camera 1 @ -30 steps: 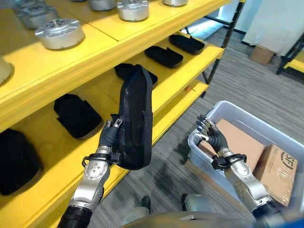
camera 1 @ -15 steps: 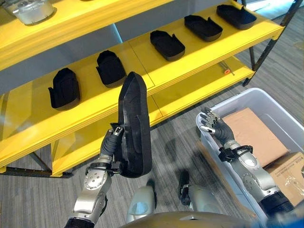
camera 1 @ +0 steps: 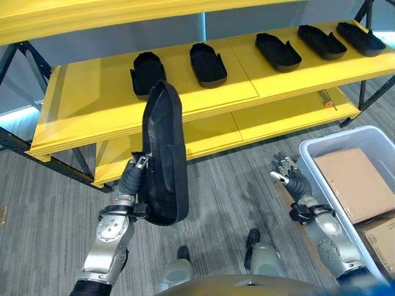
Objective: Move parts from the plastic box to the shelf.
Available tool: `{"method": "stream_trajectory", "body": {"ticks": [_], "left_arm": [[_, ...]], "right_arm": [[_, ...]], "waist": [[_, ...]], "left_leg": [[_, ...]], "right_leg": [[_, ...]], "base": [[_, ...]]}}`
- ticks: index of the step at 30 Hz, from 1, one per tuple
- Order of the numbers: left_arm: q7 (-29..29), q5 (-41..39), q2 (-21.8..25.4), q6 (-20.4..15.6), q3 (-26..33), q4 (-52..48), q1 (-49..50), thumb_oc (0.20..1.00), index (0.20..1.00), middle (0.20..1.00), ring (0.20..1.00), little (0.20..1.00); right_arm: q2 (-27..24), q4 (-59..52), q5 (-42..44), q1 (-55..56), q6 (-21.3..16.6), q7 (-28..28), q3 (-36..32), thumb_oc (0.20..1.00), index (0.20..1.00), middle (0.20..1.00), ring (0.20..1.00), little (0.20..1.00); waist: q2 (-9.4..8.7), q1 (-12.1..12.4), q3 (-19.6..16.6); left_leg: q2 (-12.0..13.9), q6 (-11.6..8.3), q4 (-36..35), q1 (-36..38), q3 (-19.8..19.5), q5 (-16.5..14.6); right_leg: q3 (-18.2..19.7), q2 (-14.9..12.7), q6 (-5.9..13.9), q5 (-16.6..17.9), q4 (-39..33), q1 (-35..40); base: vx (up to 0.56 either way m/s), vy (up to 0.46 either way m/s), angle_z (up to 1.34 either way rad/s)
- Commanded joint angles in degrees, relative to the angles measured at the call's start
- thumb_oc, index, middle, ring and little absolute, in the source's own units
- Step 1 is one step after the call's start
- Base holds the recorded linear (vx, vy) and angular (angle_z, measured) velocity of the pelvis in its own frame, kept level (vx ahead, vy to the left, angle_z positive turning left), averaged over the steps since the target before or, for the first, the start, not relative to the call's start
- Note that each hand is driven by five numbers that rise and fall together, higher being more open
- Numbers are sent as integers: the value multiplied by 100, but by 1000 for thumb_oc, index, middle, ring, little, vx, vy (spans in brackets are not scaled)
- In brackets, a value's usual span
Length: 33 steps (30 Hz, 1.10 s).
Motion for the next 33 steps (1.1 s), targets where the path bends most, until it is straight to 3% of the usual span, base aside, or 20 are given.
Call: {"method": "stream_trajectory", "body": {"ticks": [1, 6, 7, 8, 10, 13, 14, 15, 17, 18, 19, 20, 21, 24, 25, 27, 28, 29, 30, 33], "left_arm": [[-80, 64, 17, -454, 321, -752, -76, 200, 200, 200, 200, 200], [-59, 164, 127, -471, 407, -884, -9, 200, 200, 200, 200, 200], [-41, 185, 131, -469, 409, -892, -3, 200, 200, 200, 200, 200], [-21, 207, 144, -459, 383, -878, -27, 200, 200, 200, 200, 200], [-12, 230, 157, -453, 372, -898, -35, 200, 200, 200, 200, 200], [-7, 260, 183, -444, 326, -905, -134, 200, 200, 200, 200, 200], [1, 269, 181, -447, 299, -879, -171, 200, 200, 200, 200, 200], [12, 225, 154, -474, 250, -850, -247, 200, 200, 200, 200, 200], [6, 197, 130, -472, 222, -829, -245, 200, 200, 200, 200, 200], [23, 190, 79, -471, 213, -781, -261, 200, 200, 200, 200, 200], [17, 184, 58, -476, 205, -763, -243, 200, 200, 200, 200, 200], [17, 172, 1, -469, 161, -724, -231, 200, 200, 200, 200, 200], [-18, 151, -63, -488, 47, -665, -280, 200, 200, 200, 200, 200], [-99, 5, -106, -499, -72, -620, -346, 200, 200, 200, 200, 200], [-112, -52, -132, -513, -200, -569, -469, 200, 200, 200, 200, 200], [-100, -138, -148, -528, -339, -555, -641, 200, 200, 200, 200, 200], [-100, -138, -149, -528, -339, -554, -642, 200, 200, 200, 200, 200], [-86, -182, -154, -542, -383, -559, -721, 200, 200, 200, 200, 200], [-104, -247, -152, -540, -455, -582, -795, 200, 200, 200, 200, 200], [-80, -287, -107, -491, -395, -661, -758, 200, 200, 200, 200, 200]], "right_arm": [[-122, -391, 36, -61, -161, 176, -31, 1000, 1000, 1000, 1000, 1000], [-21, -354, 108, 46, -146, 209, -26, 1000, 1000, 1000, 1000, 1000], [14, -353, 113, 77, -147, 206, -23, 1000, 1000, 1000, 1000, 1000], [75, -318, 139, 119, -141, 184, -11, 1000, 1000, 1000, 1000, 1000], [120, -311, 147, 164, -124, 178, 14, 1000, 1000, 1000, 1000, 1000], [134, -312, 158, 165, -138, 191, 6, 1000, 1000, 1000, 1000, 1000], [129, -309, 174, 156, -153, 194, 15, 1000, 1000, 1000, 1000, 1000], [47, -301, 252, 79, -178, 182, 8, 1000, 1000, 1000, 1000, 1000], [40, -277, 259, 66, -179, 187, 22, 1000, 1000, 1000, 1000, 1000], [31, -266, 222, -7, -184, 190, 43, 1000, 1000, 1000, 1000, 1000], [21, -282, 229, -10, -189, 184, 44, 1000, 1000, 1000, 1000, 1000], [5, -338, 260, 39, -204, 195, 26, 1000, 1000, 1000, 1000, 1000], [27, -249, 306, 36, -222, 158, 44, 1000, 1000, 1000, 1000, 1000], [-3, -208, 307, 3, -281, 124, -90, 1000, 1000, 1000, 1000, 1000], [3, -138, 353, 3, -350, 56, -163, 1000, 1000, 1000, 1000, 1000], [-54, -98, 365, -53, -406, 0, -189, 1000, 1000, 1000, 1000, 1000], [-55, -97, 365, -54, -406, 0, -189, 1000, 1000, 1000, 1000, 1000], [-89, -104, 361, -68, -434, -17, -197, 1000, 1000, 1000, 1000, 1000], [-130, -87, 367, -100, -485, -98, -242, 1000, 1000, 1000, 1000, 1000], [-94, -101, 400, -36, -541, -191, -333, 1000, 1000, 1000, 1000, 1000]], "waist": [[103, -65, -27], [-81, -7, -60], [-96, 3, -60], [-60, -25, 17], [20, -61, 127], [102, -127, 165], [122, -178, 172], [157, -294, 207], [133, -325, 202], [79, -379, 213], [79, -407, 204], [30, -389, 166], [-15, -423, 32], [-13, -389, -167], [17, -430, -203], [7, -411, -68], [13, -420, -74], [-26, -383, 13], [-87, -327, 151], [-266, -326, 153]], "left_leg": [[69, 162, 261, -388, -340, -153], [-347, 417, 600, -650, -399, -438], [-415, 497, 611, -610, -379, -494], [-525, 654, 546, -464, -368, -522], [-572, 750, 431, -306, -351, -494], [-541, 770, 278, -204, -355, -439], [-524, 775, 197, -94, -364, -464], [-522, 769, -24, 142, -367, -455], [-535, 760, -73, 210, -381, -483], [-576, 746, -86, 313, -471, -545], [-562, 725, -67, 335, -510, -583], [-567, 674, -41, 381, -525, -645], [-567, 638, -46, 406, -543, -671], [-453, 504, 102, 362, -543, -755], [-360, 296, 688, 194, -550, -653], [-395, 88, 1725, -326, -574, -399], [-392, 87, 1747, -346, -584, -408], [-407, -21, 2153, -539, -578, -206], [-316, -74, 2463, -982, -577, -95], [477, 64, 1601, -1114, -398, -230]], "right_leg": [[-147, -241, 269, -86, -31, 560], [-41, -551, 364, 318, -12, 518], [38, -631, 363, 439, 185, 432], [266, -718, 324, 825, 715, 199], [369, -770, 276, 992, 1196, -36], [378, -536, 209, 710, 1483, -301], [441, -284, 173, 483, 1485, -424], [415, 404, 50, 126, 1096, -935], [281, 509, 46, 168, 760, -973], [292, 761, 92, 260, 392, -1186], [361, 823, 112, 293, 297, -1178], [442, 881, 91, 215, 7, -896], [841, 1130, 28, 218, -220, -655], [793, 1231, -45, 134, -320, -426], [730, 1305, -151, 9, -380, -223], [611, 1255, -272, -53, -398, -56], [601, 1257, -273, -53, -398, -63], [557, 1240, -340, -89, -411, 29], [445, 1156, -366, -185, -461, 172], [413, 875, -240, -229, -485, 304]], "base": [[89, 229, 2], [73, 231, 13], [93, 373, 14], [76, 392, 8], [53, 330, -8], [68, 138, -14], [170, 100, -5], [234, 87, -13], [186, -4, -19], [171, -63, 15], [230, -120, 21], [252, -178, 38], [263, -215, 19], [296, -262, 63], [197, -207, 53], [70, -129, 60], [4, -83, 52], [-5, -77, 51], [13, -84, 50], [112, 28, 38]]}}
